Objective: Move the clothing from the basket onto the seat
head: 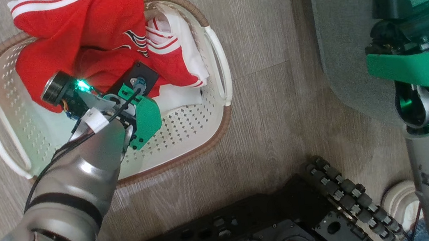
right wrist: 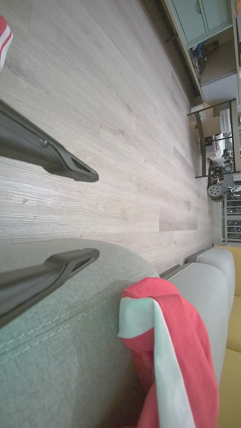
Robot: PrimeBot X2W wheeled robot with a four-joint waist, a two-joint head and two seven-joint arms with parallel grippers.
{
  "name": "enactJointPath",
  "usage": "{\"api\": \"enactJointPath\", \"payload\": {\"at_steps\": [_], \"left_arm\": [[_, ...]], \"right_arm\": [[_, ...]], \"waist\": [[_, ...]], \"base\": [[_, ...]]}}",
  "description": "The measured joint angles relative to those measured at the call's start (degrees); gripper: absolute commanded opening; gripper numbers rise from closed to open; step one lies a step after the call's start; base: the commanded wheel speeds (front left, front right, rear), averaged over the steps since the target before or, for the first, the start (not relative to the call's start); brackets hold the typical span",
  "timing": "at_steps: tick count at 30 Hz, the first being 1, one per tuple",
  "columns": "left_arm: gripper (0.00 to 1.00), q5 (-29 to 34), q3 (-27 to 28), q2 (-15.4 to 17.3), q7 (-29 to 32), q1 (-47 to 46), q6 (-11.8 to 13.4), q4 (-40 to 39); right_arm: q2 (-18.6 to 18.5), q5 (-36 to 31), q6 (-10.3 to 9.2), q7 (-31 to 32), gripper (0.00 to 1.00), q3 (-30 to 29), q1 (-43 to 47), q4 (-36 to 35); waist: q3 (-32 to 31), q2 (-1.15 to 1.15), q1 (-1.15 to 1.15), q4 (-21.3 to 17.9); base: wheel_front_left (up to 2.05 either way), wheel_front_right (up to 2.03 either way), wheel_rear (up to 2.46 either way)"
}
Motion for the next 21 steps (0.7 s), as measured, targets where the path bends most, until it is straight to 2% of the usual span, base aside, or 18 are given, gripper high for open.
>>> {"api": "enactJointPath", "payload": {"at_steps": [11,15,21], "left_arm": [[0.0,-2.7,0.2,-0.1,-4.4,1.6,0.0,0.0],[0.0,-5.5,1.5,-0.1,-6.0,5.2,-1.6,-1.8],[0.0,-8.8,3.2,-0.2,-6.5,7.9,-2.4,-5.7]], "right_arm": [[0.0,0.5,0.0,0.0,1.0,-0.3,0.1,2.3],[0.0,0.4,0.0,0.0,1.0,-0.3,0.8,4.9],[0.0,-0.2,0.0,0.0,1.0,-0.6,3.2,7.9]], "waist": [[-4.3,0.0,0.0,0.6],[-8.5,0.0,0.0,1.2],[-14.0,0.01,0.0,2.0]], "base": [[0.0,0.0,0.0],[0.0,0.0,0.0],[0.0,0.0,0.0]]}}
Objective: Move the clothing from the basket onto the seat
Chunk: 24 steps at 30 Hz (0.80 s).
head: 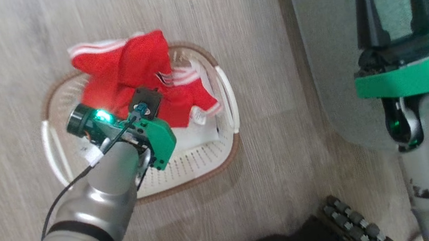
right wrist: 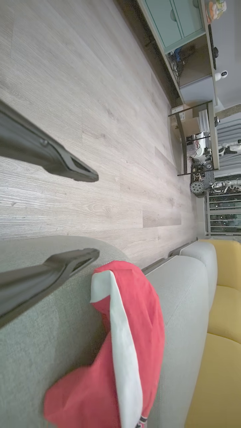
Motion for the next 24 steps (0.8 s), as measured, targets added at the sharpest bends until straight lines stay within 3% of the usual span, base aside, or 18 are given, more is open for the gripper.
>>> {"api": "enactJointPath", "payload": {"at_steps": [15,24], "left_arm": [[0.0,-4.9,7.8,0.9,0.0,7.7,0.8,-20.6],[0.0,-7.0,10.2,3.0,0.1,11.2,1.3,-26.4]], "right_arm": [[0.0,-3.4,0.0,0.0,1.0,-2.7,9.7,8.4],[0.0,-3.9,0.0,0.0,1.0,-2.7,15.5,12.8]], "waist": [[-19.8,0.0,0.0,3.8],[-31.9,0.0,-0.01,5.5]], "base": [[0.0,0.0,0.0],[0.0,0.0,0.0]]}}
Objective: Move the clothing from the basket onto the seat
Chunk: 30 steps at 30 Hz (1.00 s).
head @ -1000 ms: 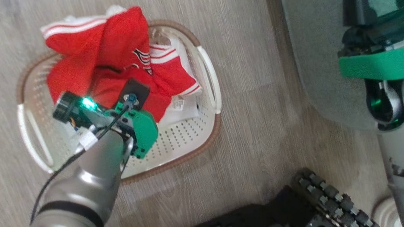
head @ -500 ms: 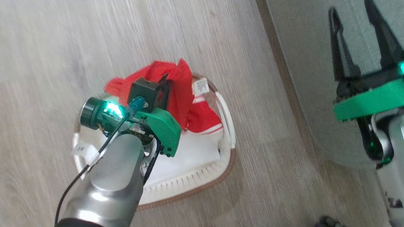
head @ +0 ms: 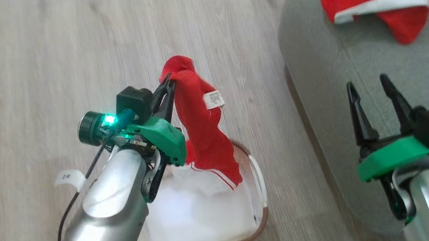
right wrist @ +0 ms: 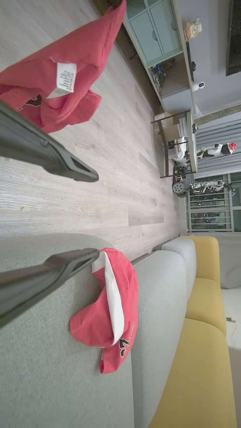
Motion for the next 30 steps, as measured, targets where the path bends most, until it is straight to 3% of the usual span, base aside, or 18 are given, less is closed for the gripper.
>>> {"api": "enactJointPath", "payload": {"at_steps": [7,15,30], "left_arm": [[0.0,-2.5,1.1,0.4,4.1,1.2,0.1,-5.5],[0.0,-2.5,0.9,0.8,7.7,-1.1,0.6,-10.6],[0.0,-3.1,-1.0,-1.7,10.0,-7.1,0.4,-13.2]], "right_arm": [[0.0,0.0,0.0,0.0,1.0,1.3,4.1,2.4],[0.0,0.1,0.0,0.0,1.0,5.0,4.4,4.1],[-0.1,3.6,0.0,0.0,1.0,25.1,-3.6,10.9]], "waist": [[-9.3,0.0,0.0,0.9],[-13.4,0.0,0.0,2.7],[-15.0,0.0,0.0,4.2]], "base": [[0.0,0.0,0.0],[0.0,0.0,0.0],[0.0,0.0,0.0]]}}
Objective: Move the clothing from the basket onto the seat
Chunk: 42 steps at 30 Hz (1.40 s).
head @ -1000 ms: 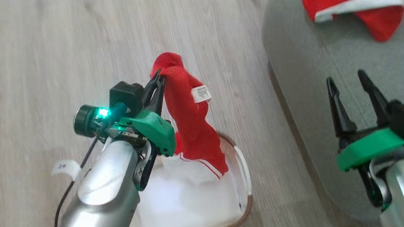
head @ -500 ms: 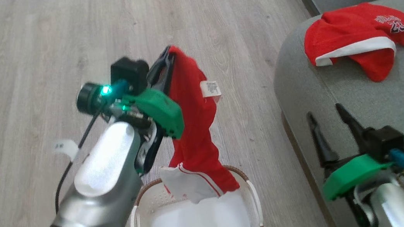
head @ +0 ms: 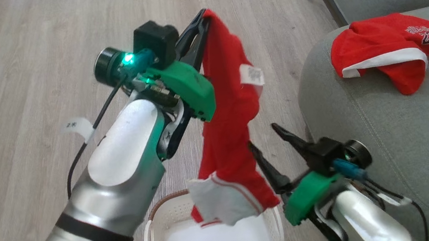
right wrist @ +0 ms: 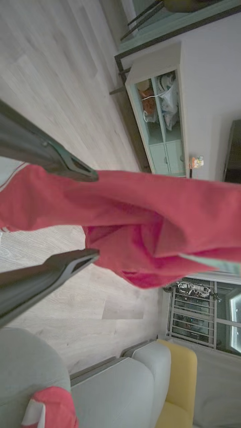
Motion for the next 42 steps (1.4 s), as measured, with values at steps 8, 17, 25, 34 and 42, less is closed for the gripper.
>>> {"api": "enactJointPath", "payload": {"at_steps": [8,17,25,34,42], "left_arm": [[0.0,-0.6,-1.6,-0.8,0.0,-1.1,-0.2,-0.7],[0.0,-2.9,-3.7,-1.6,0.0,-1.1,0.3,-0.9],[0.0,-3.5,-3.6,-1.4,-0.8,0.4,2.0,0.2],[1.0,-3.9,-3.4,1.1,-5.1,5.5,2.4,1.2],[1.0,-3.9,-3.8,2.6,-7.7,10.5,2.4,1.1]], "right_arm": [[-0.2,1.3,0.0,0.0,1.0,5.9,-9.2,8.9],[-0.5,-0.3,0.01,0.0,0.0,6.8,-16.2,18.0],[-0.5,2.5,0.0,0.0,0.0,5.3,-16.3,17.7],[-0.5,1.9,0.0,0.0,0.0,1.8,-16.3,14.2],[-1.2,-1.2,0.01,0.0,0.0,-2.0,-16.4,11.9]], "waist": [[-0.3,0.0,0.0,1.4],[-0.4,0.0,0.0,4.1],[-0.5,0.0,0.0,5.2],[-0.8,0.0,0.0,3.5],[-0.9,0.0,0.0,-0.1]], "base": [[0.0,0.0,0.0],[0.0,0.0,0.0],[0.0,0.0,0.0],[0.0,0.0,0.0],[0.0,0.0,0.0]]}}
